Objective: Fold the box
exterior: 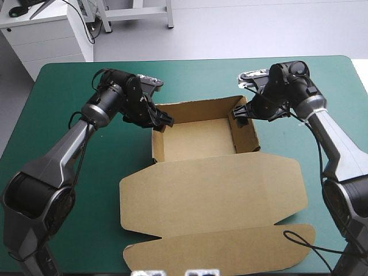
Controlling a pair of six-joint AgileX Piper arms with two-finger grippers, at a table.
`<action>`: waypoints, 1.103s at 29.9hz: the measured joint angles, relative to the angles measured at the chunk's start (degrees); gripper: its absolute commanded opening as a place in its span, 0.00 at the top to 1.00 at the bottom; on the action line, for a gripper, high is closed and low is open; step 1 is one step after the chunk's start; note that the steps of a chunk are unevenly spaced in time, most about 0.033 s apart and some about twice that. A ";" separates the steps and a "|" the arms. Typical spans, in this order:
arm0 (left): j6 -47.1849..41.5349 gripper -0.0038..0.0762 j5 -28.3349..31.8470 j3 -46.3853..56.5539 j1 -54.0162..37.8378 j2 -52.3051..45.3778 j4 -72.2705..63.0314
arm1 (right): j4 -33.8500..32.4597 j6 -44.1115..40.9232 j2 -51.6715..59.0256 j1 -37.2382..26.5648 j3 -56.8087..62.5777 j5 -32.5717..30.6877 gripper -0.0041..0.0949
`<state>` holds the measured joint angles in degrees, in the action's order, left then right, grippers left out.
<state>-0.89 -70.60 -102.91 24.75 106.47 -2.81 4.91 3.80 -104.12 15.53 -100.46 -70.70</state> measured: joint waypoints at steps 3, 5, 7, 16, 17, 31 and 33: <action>1.41 0.32 -0.12 -3.39 0.00 -2.36 0.00 | 0.06 0.07 1.54 0.00 -1.08 -0.13 0.12; 2.77 0.34 -0.31 -4.51 0.00 -4.61 0.00 | 0.06 0.28 2.44 0.00 -1.29 -0.25 0.12; 4.31 0.37 -0.60 -5.10 0.00 -7.23 0.00 | 0.06 0.45 2.93 0.00 -1.42 -0.32 0.12; 9.00 0.70 -1.05 -5.28 0.00 -20.49 0.05 | 0.12 0.63 3.20 0.00 -1.48 -0.48 0.12; 9.39 0.74 -1.05 -5.28 0.00 -22.08 0.05 | 0.18 0.63 3.20 0.00 -1.48 -0.48 0.12; 14.38 0.96 -1.07 11.12 0.00 -43.60 2.81 | 0.29 0.63 3.20 0.00 -1.48 -0.54 0.12; 14.38 0.96 -1.07 16.11 0.00 -46.84 4.28 | 0.29 0.63 3.20 0.00 -1.48 -0.54 0.12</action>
<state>13.49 -71.66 -86.79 24.75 59.64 1.47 5.20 4.43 -100.92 15.53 -101.94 -71.24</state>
